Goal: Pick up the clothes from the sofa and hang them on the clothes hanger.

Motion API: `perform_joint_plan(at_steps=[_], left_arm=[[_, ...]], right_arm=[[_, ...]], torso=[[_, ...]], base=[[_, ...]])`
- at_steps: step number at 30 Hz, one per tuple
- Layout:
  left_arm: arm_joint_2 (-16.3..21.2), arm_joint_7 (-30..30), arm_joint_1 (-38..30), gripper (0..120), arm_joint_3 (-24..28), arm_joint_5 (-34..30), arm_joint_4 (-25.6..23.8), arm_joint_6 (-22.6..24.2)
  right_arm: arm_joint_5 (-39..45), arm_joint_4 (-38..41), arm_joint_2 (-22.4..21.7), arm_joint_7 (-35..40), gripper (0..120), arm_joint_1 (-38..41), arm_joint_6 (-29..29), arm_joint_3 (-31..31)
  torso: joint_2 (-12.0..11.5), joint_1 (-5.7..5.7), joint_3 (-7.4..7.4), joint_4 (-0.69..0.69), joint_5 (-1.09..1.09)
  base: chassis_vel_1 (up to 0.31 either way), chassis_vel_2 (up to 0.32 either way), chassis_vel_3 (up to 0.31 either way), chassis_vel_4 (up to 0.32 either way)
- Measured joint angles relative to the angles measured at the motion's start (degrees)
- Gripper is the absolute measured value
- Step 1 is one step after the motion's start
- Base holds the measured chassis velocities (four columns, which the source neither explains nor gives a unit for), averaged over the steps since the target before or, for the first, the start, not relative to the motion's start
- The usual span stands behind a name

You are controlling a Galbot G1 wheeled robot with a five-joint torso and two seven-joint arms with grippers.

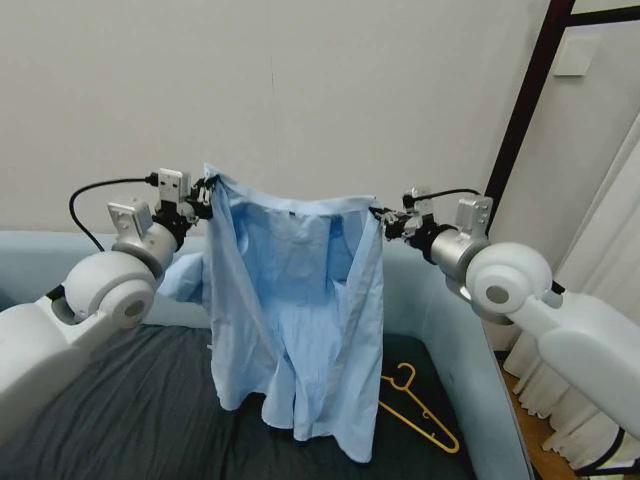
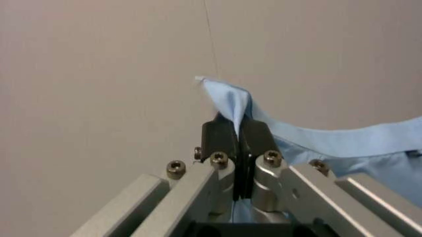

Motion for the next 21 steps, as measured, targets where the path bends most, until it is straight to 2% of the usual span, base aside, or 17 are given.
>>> perform_joint_plan(at_steps=[4,7,11,12,14,16,17,20,21], left_arm=[[0.21,-0.47,0.04,0,0.46,2.28,0.45,0.71],[1.62,-1.06,2.64,0,-1.04,3.19,-0.9,1.36],[6.58,-2.73,15.46,0,-10.84,3.06,-8.88,1.57],[6.58,-2.73,15.46,0,-10.84,3.06,-8.88,1.57],[9.22,-4.07,23.23,0,-17.16,2.61,-14.48,1.55],[10.21,-5.6,28.07,0,-22.0,1.77,-18.41,1.63],[10.21,-5.6,28.07,0,-22.0,1.77,-18.41,1.63],[11.17,-7.39,30.15,0,-25.45,0.34,-21.71,2.45],[11.17,-7.39,30.15,0,-25.45,0.34,-21.71,2.45]], right_arm=[[1.24,-1.41,0.59,0.11,0,2.48,0.25,-0.32],[2.03,-0.66,0.62,0.75,0,3.19,0.59,-0.65],[4.66,4.52,-1.46,1.9,0,1.7,0.59,0.39],[4.66,4.52,-1.46,1.9,0,1.7,0.59,0.39],[6.45,7.67,-2.85,2.61,0,0.84,0.44,1.61],[8.33,11.07,-4.79,3.35,0,-0.06,0.29,3.44],[8.33,11.07,-4.79,3.35,0,-0.06,0.29,3.44],[12.88,17.25,-9.72,5.19,0,-1.43,0.05,7.7],[12.88,17.25,-9.72,5.19,0,-1.43,0.05,7.7]], torso=[[0.0,0.0,0.0,0.0,0.0],[0.0,0.01,0.01,-0.01,0.0],[0.0,0.0,-0.01,0.04,-0.01],[0.0,0.0,-0.01,0.04,-0.01],[0.0,-0.01,-0.01,0.03,0.02],[0.0,-0.02,-0.02,0.06,0.04],[0.0,-0.02,-0.02,0.06,0.04],[0.01,-0.02,-0.02,-0.02,-0.01],[0.01,-0.02,-0.02,-0.02,-0.01]], base=[[0.0,0.0,0.0,0.0],[0.0,0.0,0.0,0.0],[0.0,0.0,0.0,0.0],[0.0,0.0,0.0,0.0],[0.0,0.0,0.0,0.0],[0.0,0.0,0.0,0.0],[0.0,0.0,0.0,0.0],[0.0,0.0,0.0,0.0],[0.0,0.0,0.0,0.0]])
